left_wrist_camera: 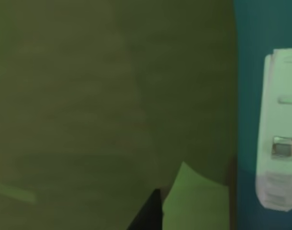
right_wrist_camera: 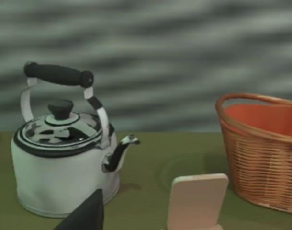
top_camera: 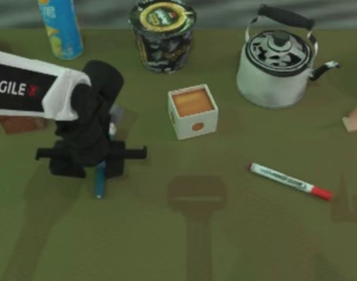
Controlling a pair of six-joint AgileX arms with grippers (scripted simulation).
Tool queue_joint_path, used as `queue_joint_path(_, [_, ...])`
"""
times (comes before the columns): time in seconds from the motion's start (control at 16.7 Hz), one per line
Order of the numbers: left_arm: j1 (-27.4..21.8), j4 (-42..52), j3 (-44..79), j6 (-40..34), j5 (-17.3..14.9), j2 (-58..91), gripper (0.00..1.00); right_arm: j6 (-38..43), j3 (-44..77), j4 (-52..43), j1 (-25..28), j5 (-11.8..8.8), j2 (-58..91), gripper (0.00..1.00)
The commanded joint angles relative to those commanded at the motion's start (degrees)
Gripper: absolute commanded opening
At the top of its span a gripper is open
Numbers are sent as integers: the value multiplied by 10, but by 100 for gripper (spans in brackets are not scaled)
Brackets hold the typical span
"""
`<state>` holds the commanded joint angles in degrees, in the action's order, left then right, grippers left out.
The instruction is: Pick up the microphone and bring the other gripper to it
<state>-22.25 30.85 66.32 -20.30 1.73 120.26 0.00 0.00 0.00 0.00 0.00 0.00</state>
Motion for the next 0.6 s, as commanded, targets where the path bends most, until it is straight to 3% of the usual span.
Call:
queue_joint_path(0.36, [-1,19,12,8,11,-38,0,0,0,0,0,0,0,100])
queue_joint_path(0.6, [-1,-43,-1,24,-11,-49,0,0,0,0,0,0,0,100])
